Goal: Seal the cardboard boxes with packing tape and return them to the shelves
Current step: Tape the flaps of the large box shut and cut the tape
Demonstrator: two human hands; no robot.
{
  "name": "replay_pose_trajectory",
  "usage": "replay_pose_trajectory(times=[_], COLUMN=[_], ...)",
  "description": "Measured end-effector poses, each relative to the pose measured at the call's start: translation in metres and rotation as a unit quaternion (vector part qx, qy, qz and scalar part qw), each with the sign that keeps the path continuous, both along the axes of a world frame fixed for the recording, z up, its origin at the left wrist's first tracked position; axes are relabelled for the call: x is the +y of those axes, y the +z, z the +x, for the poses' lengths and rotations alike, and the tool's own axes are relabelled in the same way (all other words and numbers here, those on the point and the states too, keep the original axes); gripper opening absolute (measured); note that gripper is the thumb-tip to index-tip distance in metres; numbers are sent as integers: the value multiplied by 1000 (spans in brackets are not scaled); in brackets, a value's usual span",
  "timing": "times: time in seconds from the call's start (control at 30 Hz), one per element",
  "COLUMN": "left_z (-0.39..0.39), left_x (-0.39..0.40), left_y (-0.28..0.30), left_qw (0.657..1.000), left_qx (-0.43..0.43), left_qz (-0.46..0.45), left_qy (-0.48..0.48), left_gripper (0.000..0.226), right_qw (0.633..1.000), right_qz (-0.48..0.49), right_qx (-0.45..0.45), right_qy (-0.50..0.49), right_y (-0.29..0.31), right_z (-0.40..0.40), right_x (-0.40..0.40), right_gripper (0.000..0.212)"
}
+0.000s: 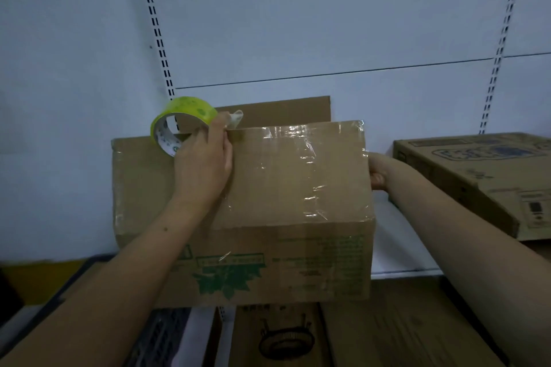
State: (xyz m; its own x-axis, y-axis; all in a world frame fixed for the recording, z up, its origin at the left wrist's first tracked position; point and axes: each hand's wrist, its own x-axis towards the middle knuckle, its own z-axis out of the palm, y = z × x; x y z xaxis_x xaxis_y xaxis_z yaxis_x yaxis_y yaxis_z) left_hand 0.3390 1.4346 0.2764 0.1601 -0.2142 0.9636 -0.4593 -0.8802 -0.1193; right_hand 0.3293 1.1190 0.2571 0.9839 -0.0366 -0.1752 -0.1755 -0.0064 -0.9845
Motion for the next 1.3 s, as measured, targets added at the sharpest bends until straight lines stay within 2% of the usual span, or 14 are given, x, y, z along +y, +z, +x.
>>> replay_pose_trajectory(times=[0.07, 0.13, 0.23, 0.3, 0.37, 0.47, 0.57, 0.7, 0.77, 0.87, 0.97, 1.07, 1.13, 1.3], left_z=[5, 10, 18, 25, 37, 46, 44, 47, 50, 56, 63, 66, 68, 67], left_x=[-4, -9, -15, -16, -14, -10, -11, -13, -12, -14, -14, -12, -11, -11], left_y=[-4, -6, -11, -13, -19, -35, -43, -43, -47, -53, -55, -61, -62, -62], left_qw=[1000, 1000, 999, 995, 979, 934, 928, 930, 921, 902, 902, 903, 903, 903], left_qx=[-7, -16, 14, 87, 189, 332, 356, 349, 371, 402, 400, 399, 403, 409], left_qz=[5, 7, 34, 57, 82, 129, 110, 117, 121, 154, 160, 158, 149, 130], left_qy=[6, 11, 13, 12, 5, -13, -13, 2, 3, 15, 13, 9, 2, -10], left_gripper=[39, 43, 44, 42, 40, 42, 41, 41, 42, 41, 39, 38, 39, 39], right_qw=[997, 997, 993, 992, 994, 994, 988, 988, 991, 988, 947, 875, 835, 810], right_qz=[25, 53, 82, 66, 51, 85, 108, 89, 45, -103, -273, -385, -410, -408], right_qx=[-6, -1, 30, 47, 63, 73, 52, 56, 48, -16, -100, -200, -250, -340], right_qy=[66, 51, 75, 95, 73, 4, -96, -115, -115, -110, -138, -214, -270, -247], right_y=[-5, -9, -5, -8, -16, -16, -20, -23, -20, -13, -9, -10, 0, 39], right_z=[6, 12, 9, 19, 32, 35, 41, 47, 46, 49, 62, 100, 130, 177], right_x=[-8, -17, -14, -23, -28, -21, -19, -19, -23, -29, -24, -25, -32, -37], right_gripper=[25, 43, 13, 20, 36, 10, 14, 11, 4, 15, 15, 27, 30, 56])
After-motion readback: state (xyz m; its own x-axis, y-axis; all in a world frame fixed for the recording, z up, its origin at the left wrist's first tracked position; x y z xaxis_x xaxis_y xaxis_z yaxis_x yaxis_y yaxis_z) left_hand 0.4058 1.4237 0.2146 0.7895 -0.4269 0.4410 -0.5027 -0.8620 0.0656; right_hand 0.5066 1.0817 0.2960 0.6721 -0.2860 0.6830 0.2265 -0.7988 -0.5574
